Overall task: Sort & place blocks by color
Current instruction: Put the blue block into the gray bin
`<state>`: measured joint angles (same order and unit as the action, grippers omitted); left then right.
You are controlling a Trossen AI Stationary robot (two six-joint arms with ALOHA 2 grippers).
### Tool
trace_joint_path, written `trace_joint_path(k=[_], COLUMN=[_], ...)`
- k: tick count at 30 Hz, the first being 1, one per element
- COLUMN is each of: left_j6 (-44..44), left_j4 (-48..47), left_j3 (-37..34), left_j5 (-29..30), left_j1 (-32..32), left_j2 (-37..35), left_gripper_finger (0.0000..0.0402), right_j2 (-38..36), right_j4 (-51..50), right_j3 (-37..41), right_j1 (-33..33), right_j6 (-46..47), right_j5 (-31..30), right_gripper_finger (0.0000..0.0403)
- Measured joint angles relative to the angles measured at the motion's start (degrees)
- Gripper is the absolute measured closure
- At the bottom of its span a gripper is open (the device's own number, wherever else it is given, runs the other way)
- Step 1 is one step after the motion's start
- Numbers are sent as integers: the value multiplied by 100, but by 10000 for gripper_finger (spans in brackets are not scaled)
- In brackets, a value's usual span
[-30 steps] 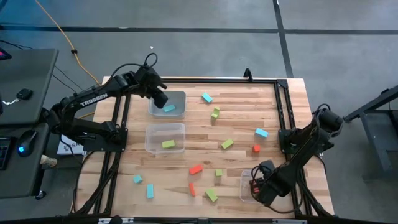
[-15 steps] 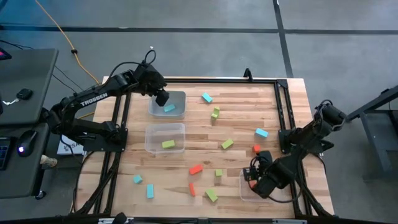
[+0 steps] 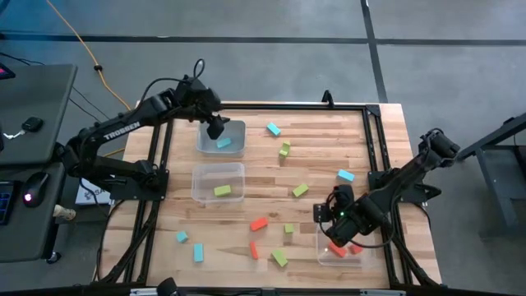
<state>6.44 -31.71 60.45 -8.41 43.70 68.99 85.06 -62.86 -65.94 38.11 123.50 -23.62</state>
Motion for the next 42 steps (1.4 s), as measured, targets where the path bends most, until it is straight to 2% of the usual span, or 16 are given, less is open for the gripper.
trace_joint_path(k=[8,17,24,34,42], left_j6=[998,1652,2400,2686,3130], left_j4=[24,202,357,303,272], left_j3=[529,1165,1662,2902,3651], left_j5=[1,-6,-32,-23,-21], left_j1=[-65,-115,-198,-219,-249], left_j2=[32,489,1089,2564,3662], left_gripper_finger=[188,188,188,188,188], right_j2=[0,0,0,2,1], right_j4=[-248,-265,-318,-638,-683], right_j3=[-531,-1344,-2122,-3220,-3746], right_j1=[-356,-1025,-1563,-2444,-3051], right_j6=[-432,-1881,-3419,-5456,-6470], right_j5=[-1159,-2244,-2591,-2776,-2827], right_gripper_finger=[187,187,187,187,187])
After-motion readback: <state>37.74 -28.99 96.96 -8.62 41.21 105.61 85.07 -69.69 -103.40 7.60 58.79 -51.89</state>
